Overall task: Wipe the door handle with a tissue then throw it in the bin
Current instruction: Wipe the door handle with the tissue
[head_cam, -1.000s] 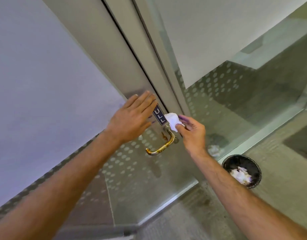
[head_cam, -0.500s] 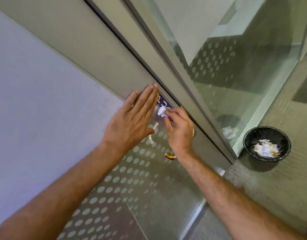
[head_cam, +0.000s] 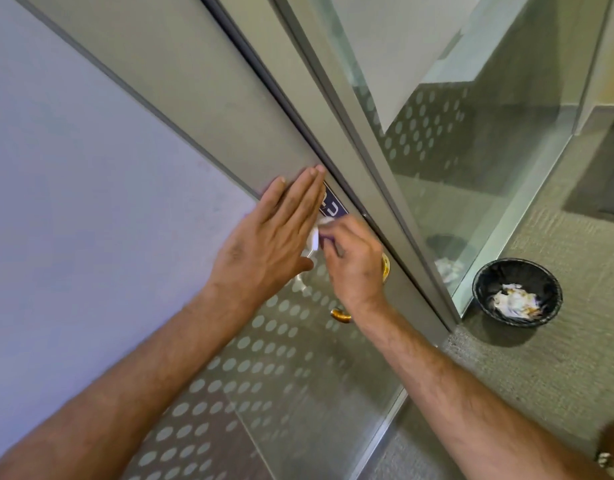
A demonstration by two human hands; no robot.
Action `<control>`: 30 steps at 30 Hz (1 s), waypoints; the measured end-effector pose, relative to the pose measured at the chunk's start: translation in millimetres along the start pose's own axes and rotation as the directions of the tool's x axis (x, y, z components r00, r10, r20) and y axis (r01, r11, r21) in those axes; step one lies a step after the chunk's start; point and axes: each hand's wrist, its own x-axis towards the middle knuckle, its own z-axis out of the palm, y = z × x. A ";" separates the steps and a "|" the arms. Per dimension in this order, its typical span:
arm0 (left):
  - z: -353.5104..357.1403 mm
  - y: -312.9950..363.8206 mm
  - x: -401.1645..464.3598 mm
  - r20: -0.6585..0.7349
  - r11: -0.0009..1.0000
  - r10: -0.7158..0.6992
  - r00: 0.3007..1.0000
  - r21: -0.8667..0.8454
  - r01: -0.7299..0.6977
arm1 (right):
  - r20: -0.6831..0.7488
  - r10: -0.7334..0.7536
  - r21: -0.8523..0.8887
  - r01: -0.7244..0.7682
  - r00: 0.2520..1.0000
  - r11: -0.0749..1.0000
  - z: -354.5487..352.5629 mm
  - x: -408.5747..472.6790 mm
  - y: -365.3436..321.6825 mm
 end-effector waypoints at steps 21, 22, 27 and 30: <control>-10.0 -3.9 1.1 0.031 1.000 -0.017 0.999 -0.005 0.017 | 0.080 0.008 -0.026 -0.006 0.997 1.000 -7.2 22.9 -3.8; -11.2 -4.3 0.9 0.026 1.000 -0.018 1.000 -0.005 0.018 | 0.102 -0.020 -0.035 0.024 0.995 0.999 -6.4 19.4 -5.0; -10.9 -4.9 0.6 0.045 1.000 -0.011 0.999 0.015 0.010 | 0.273 0.079 -0.175 -0.031 0.959 0.984 -13.8 -16.3 18.2; -9.9 -4.6 0.2 0.054 1.000 -0.008 0.998 0.002 0.008 | 0.224 0.162 -0.171 -0.125 0.961 0.977 -12.3 -17.1 18.4</control>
